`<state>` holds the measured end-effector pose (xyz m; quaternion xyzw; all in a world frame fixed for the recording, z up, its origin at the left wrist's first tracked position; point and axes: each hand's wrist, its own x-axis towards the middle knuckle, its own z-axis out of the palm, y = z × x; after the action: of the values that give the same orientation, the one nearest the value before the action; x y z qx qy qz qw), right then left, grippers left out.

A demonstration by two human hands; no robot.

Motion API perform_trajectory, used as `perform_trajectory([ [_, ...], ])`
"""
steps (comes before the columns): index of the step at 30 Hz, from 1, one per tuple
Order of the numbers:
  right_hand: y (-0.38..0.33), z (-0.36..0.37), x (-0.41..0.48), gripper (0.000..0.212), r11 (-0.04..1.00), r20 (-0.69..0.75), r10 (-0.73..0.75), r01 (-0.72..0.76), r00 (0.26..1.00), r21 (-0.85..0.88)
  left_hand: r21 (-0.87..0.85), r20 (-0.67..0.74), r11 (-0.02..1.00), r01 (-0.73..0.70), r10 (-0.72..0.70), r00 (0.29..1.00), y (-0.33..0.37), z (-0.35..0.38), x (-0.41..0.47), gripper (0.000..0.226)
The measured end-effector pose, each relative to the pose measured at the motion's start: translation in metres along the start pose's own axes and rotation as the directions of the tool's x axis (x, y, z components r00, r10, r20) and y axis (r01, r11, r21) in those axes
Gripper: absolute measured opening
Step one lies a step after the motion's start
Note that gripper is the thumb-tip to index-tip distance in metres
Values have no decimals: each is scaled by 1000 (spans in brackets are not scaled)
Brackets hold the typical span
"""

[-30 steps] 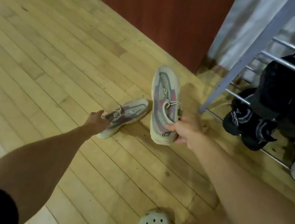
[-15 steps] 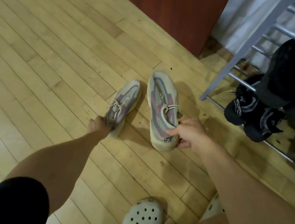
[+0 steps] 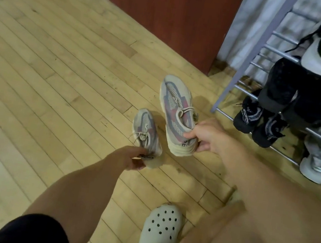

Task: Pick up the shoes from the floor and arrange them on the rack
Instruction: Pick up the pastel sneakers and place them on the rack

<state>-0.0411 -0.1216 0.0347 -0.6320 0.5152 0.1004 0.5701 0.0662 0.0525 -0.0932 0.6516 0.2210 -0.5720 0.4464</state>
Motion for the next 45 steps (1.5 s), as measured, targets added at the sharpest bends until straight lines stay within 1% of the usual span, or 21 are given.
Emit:
perform_trajectory([
  [3,-7,-7,-32,44,999,-31,-43,43,999,-15,-52,52,995,-80,83,995,-1,-2,-29,8],
  [5,-11,-12,-53,44,997,-64,-76,75,995,-14,-31,66,987,-160,162,985,7,-4,-53,10],
  [8,-21,-23,-84,49,992,-128,-126,125,984,-11,-27,80,961,-277,278,957,27,-8,-92,9],
  [10,-27,-33,-104,42,988,-162,-156,156,974,-10,-35,98,934,-356,358,929,40,-9,-120,8],
  [13,-34,-52,-136,19,977,-244,-198,211,949,26,-27,104,874,-486,486,868,55,-3,-163,5],
  [17,-34,-85,-172,17,960,-356,-256,281,899,18,15,125,787,-617,610,782,72,14,-218,7],
  [20,-33,-115,-195,18,944,-419,-281,328,864,42,52,185,723,-689,671,718,87,36,-256,7],
  [23,-34,-150,-210,19,919,-473,-298,384,829,94,103,246,628,-772,736,631,103,66,-288,15],
  [25,-38,-175,-217,11,904,-525,-292,409,800,121,138,259,553,-822,781,569,115,90,-307,18],
  [26,-41,-187,-222,9,899,-550,-286,418,785,129,152,275,523,-839,793,544,122,103,-316,23],
  [27,-44,-201,-224,12,890,-576,-280,432,768,143,166,302,499,-850,795,526,129,118,-325,28],
  [29,-49,-229,-225,9,871,-621,-266,461,737,173,199,364,454,-869,789,495,145,151,-343,31],
  [31,-53,-256,-222,15,856,-658,-236,473,715,206,234,407,419,-877,777,480,164,186,-358,30],
  [34,-56,-293,-210,28,822,-666,-185,485,723,298,269,455,404,-874,747,485,188,239,-368,32],
  [36,-55,-315,-198,31,794,-677,-158,500,719,345,267,484,424,-865,717,501,199,272,-366,29],
  [38,-55,-335,-184,34,800,-689,-140,492,711,345,259,491,442,-859,706,511,212,303,-358,26],
  [40,-57,-354,-171,36,796,-693,-138,495,708,348,256,490,449,-856,703,515,225,328,-349,29],
  [42,-63,-370,-159,33,798,-692,-145,497,707,341,274,489,446,-852,698,523,237,352,-342,33],
  [43,-66,-377,-153,32,803,-691,-146,493,708,336,277,491,449,-849,694,527,243,362,-337,26],
  [45,-71,-386,-142,31,821,-694,-145,478,705,313,303,487,449,-841,686,541,248,376,-332,6],
])
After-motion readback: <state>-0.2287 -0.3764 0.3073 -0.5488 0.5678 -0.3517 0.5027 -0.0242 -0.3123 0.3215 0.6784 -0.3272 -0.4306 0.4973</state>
